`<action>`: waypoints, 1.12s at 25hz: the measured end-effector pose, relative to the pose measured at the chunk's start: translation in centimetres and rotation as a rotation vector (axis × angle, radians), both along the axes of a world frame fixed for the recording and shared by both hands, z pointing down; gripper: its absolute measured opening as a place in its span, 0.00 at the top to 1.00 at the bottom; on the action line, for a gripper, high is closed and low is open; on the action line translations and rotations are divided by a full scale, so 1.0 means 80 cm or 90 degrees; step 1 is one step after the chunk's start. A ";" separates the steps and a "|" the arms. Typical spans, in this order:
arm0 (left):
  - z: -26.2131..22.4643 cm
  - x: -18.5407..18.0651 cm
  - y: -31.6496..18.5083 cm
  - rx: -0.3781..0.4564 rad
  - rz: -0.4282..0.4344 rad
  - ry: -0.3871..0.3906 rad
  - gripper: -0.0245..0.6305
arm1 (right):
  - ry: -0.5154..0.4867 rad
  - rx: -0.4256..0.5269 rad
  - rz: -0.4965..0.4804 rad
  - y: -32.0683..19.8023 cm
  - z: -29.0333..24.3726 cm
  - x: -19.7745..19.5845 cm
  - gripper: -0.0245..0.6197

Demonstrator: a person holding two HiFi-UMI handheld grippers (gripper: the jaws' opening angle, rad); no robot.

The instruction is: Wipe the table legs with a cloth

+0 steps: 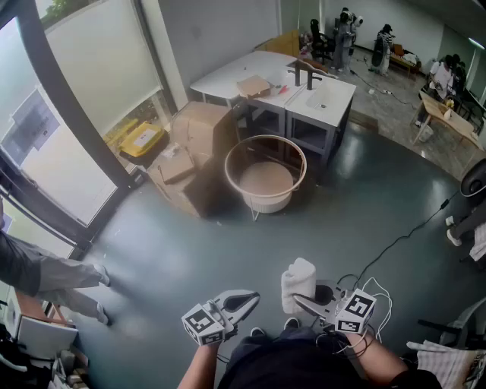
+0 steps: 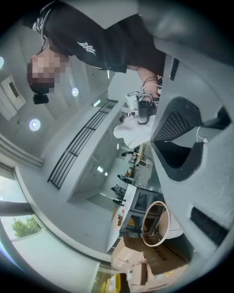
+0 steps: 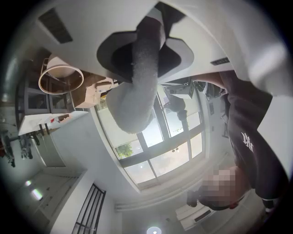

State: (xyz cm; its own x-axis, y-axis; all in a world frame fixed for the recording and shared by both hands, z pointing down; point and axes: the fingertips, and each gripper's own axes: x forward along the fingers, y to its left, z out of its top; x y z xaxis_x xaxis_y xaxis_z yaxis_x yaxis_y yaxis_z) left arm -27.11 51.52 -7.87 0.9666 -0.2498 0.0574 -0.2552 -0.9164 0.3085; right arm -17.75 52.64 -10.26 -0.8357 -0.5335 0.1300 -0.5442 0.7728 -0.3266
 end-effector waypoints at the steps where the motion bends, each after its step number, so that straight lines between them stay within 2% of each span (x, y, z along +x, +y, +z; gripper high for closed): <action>1: 0.002 -0.008 0.000 0.001 0.005 -0.003 0.95 | 0.000 0.000 0.002 -0.002 0.000 -0.007 0.82; 7: 0.007 -0.051 -0.009 -0.016 -0.006 0.005 0.95 | -0.001 0.002 0.010 -0.014 -0.001 -0.041 0.82; 13: -0.001 -0.094 -0.026 -0.001 -0.033 0.023 0.95 | -0.076 -0.007 0.036 -0.031 -0.015 -0.060 0.81; 17: 0.003 -0.129 -0.033 -0.005 -0.044 0.035 0.95 | -0.054 -0.027 0.040 -0.051 -0.001 -0.087 0.82; 20: 0.037 -0.154 -0.045 -0.039 -0.043 0.030 0.95 | -0.037 -0.035 0.056 -0.077 0.013 -0.096 0.82; 24: 0.073 -0.159 -0.059 -0.078 -0.040 0.024 0.95 | -0.002 -0.059 0.085 -0.094 0.040 -0.073 0.82; 28: 0.095 -0.130 -0.106 -0.084 -0.037 0.014 0.95 | 0.003 -0.090 0.125 -0.131 0.070 -0.025 0.82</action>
